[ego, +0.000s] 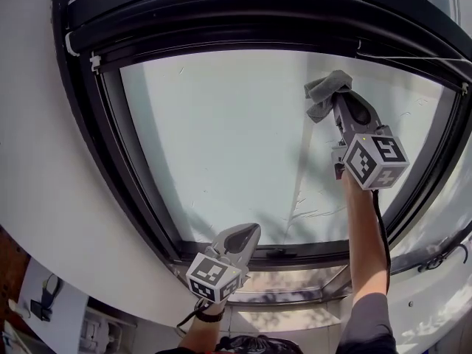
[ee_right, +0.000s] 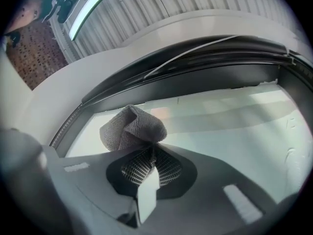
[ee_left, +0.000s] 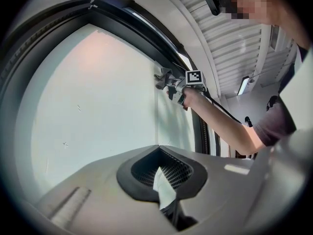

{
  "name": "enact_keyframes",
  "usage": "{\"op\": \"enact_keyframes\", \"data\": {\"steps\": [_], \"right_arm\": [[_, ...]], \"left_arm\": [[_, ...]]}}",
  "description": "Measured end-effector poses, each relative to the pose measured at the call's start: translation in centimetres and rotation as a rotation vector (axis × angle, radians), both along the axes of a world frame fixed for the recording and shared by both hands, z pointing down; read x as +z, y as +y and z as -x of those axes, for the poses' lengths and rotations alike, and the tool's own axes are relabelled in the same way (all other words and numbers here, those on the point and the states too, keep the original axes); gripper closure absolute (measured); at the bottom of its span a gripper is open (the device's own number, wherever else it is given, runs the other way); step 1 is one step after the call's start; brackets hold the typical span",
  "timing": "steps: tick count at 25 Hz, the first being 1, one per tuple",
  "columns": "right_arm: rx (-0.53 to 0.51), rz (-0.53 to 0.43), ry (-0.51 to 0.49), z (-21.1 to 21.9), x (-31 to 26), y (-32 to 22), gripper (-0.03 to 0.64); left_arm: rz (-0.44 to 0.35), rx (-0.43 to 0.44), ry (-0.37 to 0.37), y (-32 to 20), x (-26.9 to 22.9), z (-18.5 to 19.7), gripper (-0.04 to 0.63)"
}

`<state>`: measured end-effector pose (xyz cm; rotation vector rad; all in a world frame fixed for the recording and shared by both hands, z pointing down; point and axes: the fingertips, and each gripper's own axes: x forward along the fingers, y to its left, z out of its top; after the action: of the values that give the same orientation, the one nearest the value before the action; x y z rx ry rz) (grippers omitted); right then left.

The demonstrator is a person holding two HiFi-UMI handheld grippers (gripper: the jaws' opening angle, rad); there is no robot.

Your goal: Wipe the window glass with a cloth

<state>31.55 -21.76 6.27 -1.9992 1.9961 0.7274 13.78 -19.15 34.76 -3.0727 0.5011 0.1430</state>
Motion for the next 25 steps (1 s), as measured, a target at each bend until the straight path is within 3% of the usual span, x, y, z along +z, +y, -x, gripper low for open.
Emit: {"op": "enact_keyframes", "data": {"steps": [12, 15, 21, 25], "right_arm": [[0.113, -0.065, -0.069, -10.4, 0.0, 5.2, 0.6], [0.205, -0.075, -0.08, -14.3, 0.0, 7.1, 0.598], [0.487, -0.077, -0.173, -24.3, 1.5, 11.8, 0.6], [0.526, -0.051, -0.252, -27.4, 2.3, 13.5, 0.601]], "left_arm": [[-0.018, 0.032, -0.018, 1.0, -0.1, -3.9, 0.604], [-0.034, 0.047, -0.014, 1.4, -0.4, -5.0, 0.604], [-0.022, 0.084, -0.02, 2.0, 0.0, -6.7, 0.604], [-0.026, 0.13, -0.031, 3.0, 0.1, -8.3, 0.604]]}}
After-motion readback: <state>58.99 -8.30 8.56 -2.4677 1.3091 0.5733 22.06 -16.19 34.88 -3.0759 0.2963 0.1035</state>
